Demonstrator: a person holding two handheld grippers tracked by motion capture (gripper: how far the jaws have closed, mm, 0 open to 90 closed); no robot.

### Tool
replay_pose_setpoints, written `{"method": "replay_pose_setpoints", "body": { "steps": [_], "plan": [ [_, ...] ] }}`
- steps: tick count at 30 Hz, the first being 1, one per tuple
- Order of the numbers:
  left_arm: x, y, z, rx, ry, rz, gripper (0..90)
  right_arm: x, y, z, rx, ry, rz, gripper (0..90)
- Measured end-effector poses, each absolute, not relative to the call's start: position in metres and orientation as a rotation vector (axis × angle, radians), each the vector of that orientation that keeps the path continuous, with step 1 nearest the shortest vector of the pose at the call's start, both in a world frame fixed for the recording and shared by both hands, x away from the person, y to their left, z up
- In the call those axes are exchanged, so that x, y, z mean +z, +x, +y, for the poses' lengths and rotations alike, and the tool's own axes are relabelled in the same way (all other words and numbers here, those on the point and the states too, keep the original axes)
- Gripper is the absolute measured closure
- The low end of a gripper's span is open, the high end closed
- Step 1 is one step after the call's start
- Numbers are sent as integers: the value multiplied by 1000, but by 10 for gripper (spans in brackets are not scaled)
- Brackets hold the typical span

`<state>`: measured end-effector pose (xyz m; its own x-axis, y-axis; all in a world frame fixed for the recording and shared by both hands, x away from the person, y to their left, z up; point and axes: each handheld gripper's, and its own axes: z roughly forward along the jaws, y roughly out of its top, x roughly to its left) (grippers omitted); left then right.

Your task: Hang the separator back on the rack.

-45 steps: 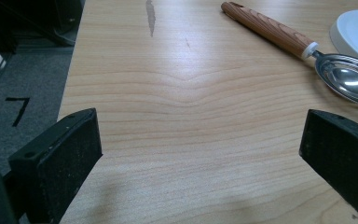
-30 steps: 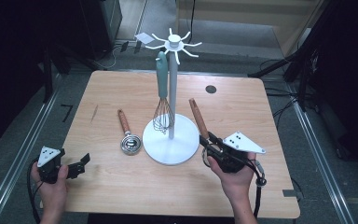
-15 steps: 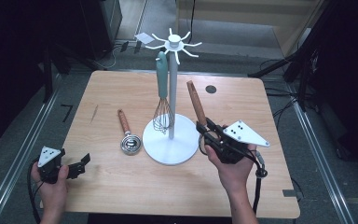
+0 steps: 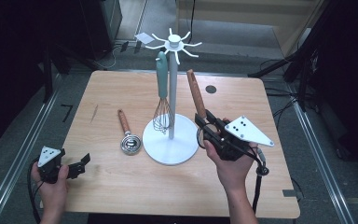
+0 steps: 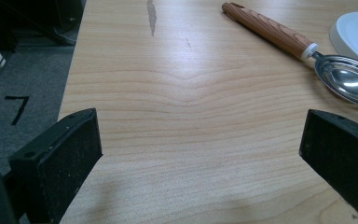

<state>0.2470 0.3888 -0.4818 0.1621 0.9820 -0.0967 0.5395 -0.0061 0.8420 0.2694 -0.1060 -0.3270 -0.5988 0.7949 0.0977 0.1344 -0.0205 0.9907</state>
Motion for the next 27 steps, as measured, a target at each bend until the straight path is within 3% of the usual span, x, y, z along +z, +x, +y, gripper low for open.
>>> {"method": "replay_pose_setpoints", "body": {
  "steps": [27],
  "plan": [
    [-482,247,389,710,1653,1480,0,-290,262,-112,1704,914,1574,713]
  ]
}}
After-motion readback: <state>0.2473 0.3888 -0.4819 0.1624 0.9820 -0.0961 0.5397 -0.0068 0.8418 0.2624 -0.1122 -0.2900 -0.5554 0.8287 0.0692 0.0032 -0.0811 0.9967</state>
